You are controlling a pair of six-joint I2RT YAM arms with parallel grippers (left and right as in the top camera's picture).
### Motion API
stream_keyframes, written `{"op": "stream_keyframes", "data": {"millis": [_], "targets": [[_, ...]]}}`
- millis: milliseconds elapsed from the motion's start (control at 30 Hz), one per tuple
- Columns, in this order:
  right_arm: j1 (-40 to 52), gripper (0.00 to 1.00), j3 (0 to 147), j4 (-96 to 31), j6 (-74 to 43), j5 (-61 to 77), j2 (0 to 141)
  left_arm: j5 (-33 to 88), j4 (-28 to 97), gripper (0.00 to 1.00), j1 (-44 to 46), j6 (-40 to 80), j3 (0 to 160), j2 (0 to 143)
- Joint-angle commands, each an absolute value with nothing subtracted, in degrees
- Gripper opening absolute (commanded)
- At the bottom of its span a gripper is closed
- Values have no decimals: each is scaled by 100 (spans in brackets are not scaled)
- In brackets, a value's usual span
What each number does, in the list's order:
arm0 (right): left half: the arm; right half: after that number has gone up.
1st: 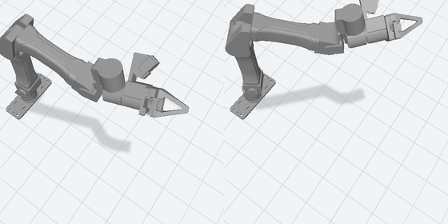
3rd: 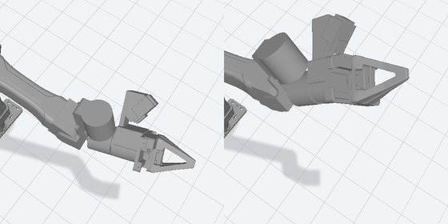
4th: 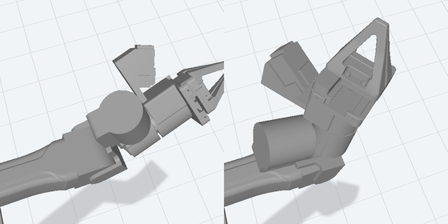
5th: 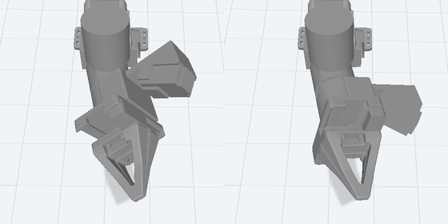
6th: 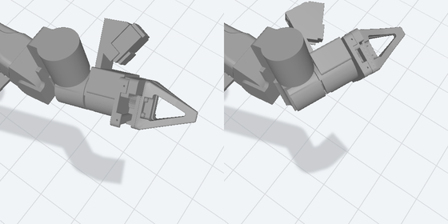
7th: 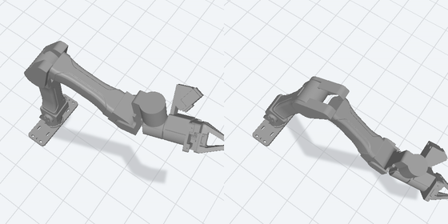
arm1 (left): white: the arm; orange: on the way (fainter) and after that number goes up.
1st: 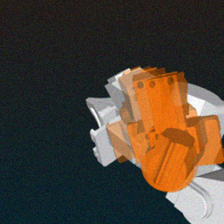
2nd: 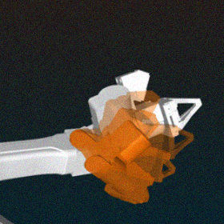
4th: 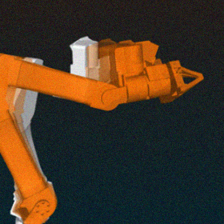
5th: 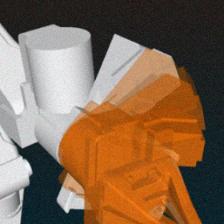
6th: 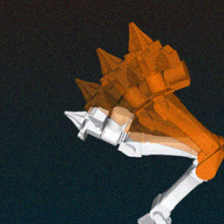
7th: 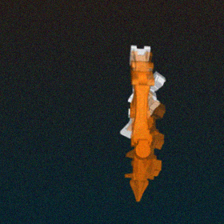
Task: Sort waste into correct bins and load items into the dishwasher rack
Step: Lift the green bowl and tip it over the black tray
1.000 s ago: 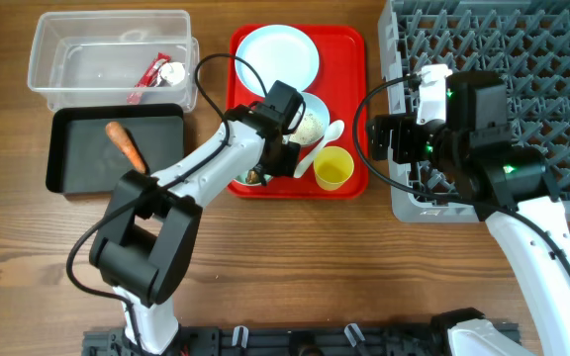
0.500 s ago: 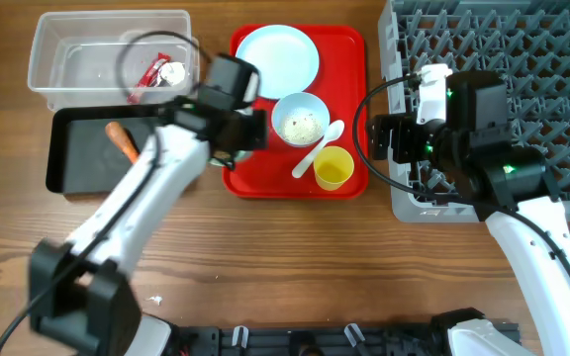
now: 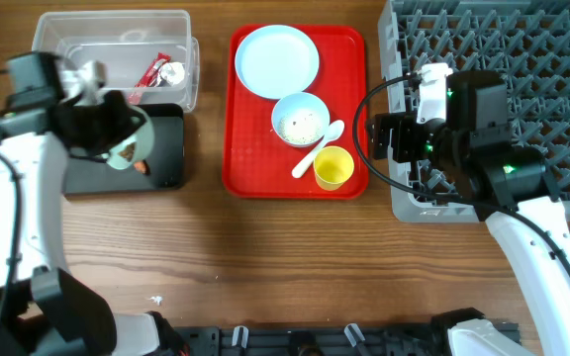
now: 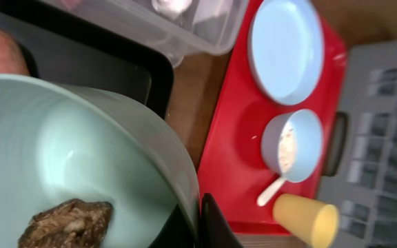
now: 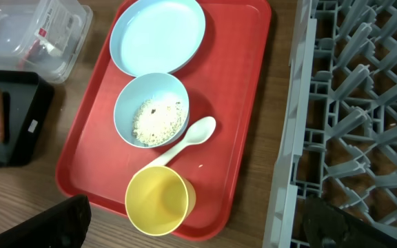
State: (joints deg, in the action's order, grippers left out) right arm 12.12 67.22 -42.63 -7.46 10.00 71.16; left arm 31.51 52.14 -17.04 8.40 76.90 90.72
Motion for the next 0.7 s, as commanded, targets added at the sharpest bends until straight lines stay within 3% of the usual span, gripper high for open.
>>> {"op": "stream_keyframes", "data": {"millis": [0, 333, 533, 667], "targets": [[1236, 100, 6812, -4248, -762, 895, 7181, 5221, 5328, 4, -2615, -200, 7756, 9520], [1236, 100, 6812, -4123, -753, 895, 7181, 8014, 5424, 4, -4082, -1514, 7743, 10881], [1236, 100, 6812, -4119, -766, 897, 7181, 9013, 5341, 4, -4635, -1632, 7743, 11443], [1236, 100, 6812, -4117, -766, 897, 7181, 9035, 5304, 4, -4860, -1581, 7743, 11585]]}}
